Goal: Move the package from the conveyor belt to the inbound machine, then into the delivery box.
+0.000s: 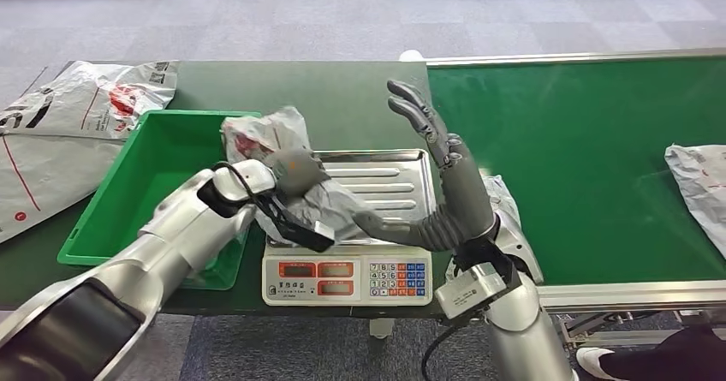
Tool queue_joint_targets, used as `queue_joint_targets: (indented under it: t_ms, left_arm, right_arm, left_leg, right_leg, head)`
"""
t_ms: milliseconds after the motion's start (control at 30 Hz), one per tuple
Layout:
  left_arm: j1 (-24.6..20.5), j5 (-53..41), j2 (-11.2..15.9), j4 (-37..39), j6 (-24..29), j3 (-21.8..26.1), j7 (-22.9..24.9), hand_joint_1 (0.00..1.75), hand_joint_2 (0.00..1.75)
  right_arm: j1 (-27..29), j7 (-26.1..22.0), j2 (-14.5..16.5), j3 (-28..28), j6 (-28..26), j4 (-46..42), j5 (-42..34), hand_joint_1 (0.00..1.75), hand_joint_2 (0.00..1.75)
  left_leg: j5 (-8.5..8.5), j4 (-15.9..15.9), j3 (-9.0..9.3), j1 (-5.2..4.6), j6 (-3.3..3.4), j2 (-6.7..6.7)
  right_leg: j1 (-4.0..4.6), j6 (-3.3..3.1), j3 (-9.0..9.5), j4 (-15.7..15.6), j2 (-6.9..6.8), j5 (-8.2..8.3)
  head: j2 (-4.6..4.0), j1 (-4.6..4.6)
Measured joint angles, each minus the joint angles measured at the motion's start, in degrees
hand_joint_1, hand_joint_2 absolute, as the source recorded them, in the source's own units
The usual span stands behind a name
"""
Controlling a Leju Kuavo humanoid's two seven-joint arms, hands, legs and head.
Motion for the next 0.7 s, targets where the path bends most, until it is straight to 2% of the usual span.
queue_joint_targets:
  t_ms: [67, 100, 133, 167, 300, 700]
  left_arm:
    - [-2.3, -3.4, 3.8, -0.1, 8.5, 3.6, 16.1, 1.75, 1.75]
    - [-3.4, -4.4, 5.0, -0.2, 10.5, 5.4, 23.0, 1.75, 1.75]
    - [-4.3, -5.4, 5.9, -0.2, 11.5, 7.1, 27.6, 1.75, 1.75]
    - [-4.8, -6.3, 6.4, -0.3, 11.8, 8.3, 29.6, 1.75, 1.75]
    - [-4.7, -8.1, 7.3, -0.6, 11.9, 10.6, 27.0, 1.75, 1.75]
    - [-4.4, -8.3, 8.3, -1.1, 11.9, 12.0, 26.5, 1.75, 1.75]
  right_arm:
    - [0.0, -0.7, 0.4, -0.5, 1.5, 0.1, -0.8, 0.00, 1.75]
    - [0.0, -0.8, 0.5, -0.7, 1.7, 0.1, -0.9, 0.00, 1.75]
    - [0.0, -0.9, 0.5, -0.9, 1.8, 0.1, -1.0, 0.00, 1.75]
    - [0.0, -0.9, 0.6, -1.1, 1.9, 0.1, -1.0, 0.00, 1.75]
    - [-0.1, -1.0, 1.1, -1.4, 2.1, 0.1, -1.0, 0.00, 1.75]
    - [-0.1, -1.0, 1.4, -1.7, 2.2, 0.1, -1.0, 0.00, 1.75]
  left_leg:
    - [0.03, 0.0, -0.07, 0.02, -0.07, 0.34]
    - [0.06, 0.0, -0.08, 0.03, -0.09, 0.29]
    - [0.10, 0.0, -0.08, 0.05, -0.11, 0.06]
    - [0.15, -0.1, -0.06, 0.06, -0.13, -0.26]
    - [0.23, -0.1, -0.11, 0.15, -0.19, -1.09]
    - [0.21, -0.1, -0.14, 0.13, -0.18, -1.06]
  right_leg:
    - [0.06, -0.15, -0.25, 0.0, 0.26, 0.11]
    - [0.07, -0.15, -0.27, 0.0, 0.21, 0.09]
    - [0.10, -0.12, -0.20, 0.0, 0.01, 0.02]
    - [0.12, -0.11, -0.09, 0.0, -0.30, -0.07]
    - [0.19, -0.15, 0.19, 0.0, -1.08, -0.25]
    - [0.09, -0.11, 0.15, 0.0, -0.97, -0.21]
  head:
    - [0.00, -0.03]
    - [0.00, -0.04]
    - [0.00, -0.06]
    - [0.00, -0.06]
    - [0.00, -0.05]
    - [0.00, -0.06]
